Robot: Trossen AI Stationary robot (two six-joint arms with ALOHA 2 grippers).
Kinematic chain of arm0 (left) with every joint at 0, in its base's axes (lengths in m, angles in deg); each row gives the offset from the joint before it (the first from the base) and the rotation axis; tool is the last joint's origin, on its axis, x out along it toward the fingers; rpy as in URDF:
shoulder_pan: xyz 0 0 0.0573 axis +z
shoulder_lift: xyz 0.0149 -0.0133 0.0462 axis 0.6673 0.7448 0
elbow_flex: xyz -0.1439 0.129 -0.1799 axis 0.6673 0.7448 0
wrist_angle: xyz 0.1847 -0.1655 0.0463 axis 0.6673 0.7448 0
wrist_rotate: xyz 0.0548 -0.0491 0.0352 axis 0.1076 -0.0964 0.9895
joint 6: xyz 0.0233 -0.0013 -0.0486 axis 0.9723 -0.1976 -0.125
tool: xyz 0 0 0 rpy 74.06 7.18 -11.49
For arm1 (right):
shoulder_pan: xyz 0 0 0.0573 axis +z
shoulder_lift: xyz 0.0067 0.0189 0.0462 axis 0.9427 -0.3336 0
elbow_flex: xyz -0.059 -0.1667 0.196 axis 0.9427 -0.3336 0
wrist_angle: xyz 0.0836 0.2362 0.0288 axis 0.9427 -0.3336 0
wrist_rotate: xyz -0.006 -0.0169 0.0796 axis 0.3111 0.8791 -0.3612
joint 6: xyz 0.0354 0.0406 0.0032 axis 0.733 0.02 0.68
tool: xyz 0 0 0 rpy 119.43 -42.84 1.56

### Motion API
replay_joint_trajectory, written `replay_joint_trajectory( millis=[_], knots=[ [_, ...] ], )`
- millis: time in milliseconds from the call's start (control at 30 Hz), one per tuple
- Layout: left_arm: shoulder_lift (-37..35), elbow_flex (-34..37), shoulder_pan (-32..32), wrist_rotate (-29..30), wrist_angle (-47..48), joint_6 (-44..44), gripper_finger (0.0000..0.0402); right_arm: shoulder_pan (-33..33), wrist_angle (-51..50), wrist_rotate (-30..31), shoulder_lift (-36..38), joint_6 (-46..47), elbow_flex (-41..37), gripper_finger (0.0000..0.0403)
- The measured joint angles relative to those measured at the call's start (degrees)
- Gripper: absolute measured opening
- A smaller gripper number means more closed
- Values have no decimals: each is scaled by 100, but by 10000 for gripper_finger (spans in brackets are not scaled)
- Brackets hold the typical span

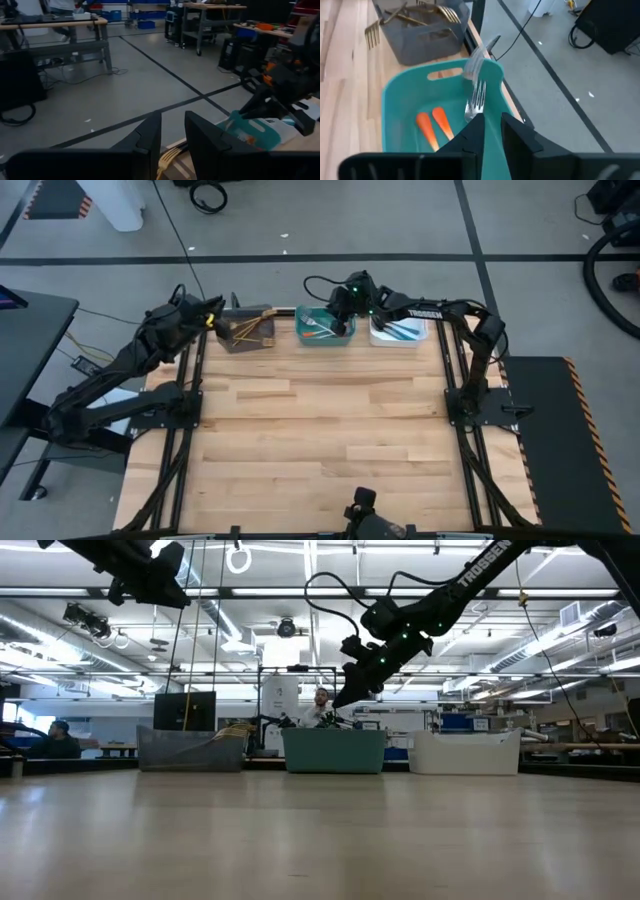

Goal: Sort silverware by color (type)
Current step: Return to Home Position

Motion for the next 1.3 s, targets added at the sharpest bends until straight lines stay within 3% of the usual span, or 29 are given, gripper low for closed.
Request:
replay_joint_trajectory(
  millis=[333,633,900,1300],
  knots=[
    [-94,4,182,-24,254,7,94,87,290,500,13,-5,100,85],
    [-1067,4,180,-22,859,123,94,326,260,918,31,40,994,84],
    [-1939,4,171,-430,1634,-11,93,904,-758,1286,31,55,1782,85],
    [-3079,4,169,-527,2225,-10,93,1209,-2082,1007,577,1451,2103,80]
  ],
)
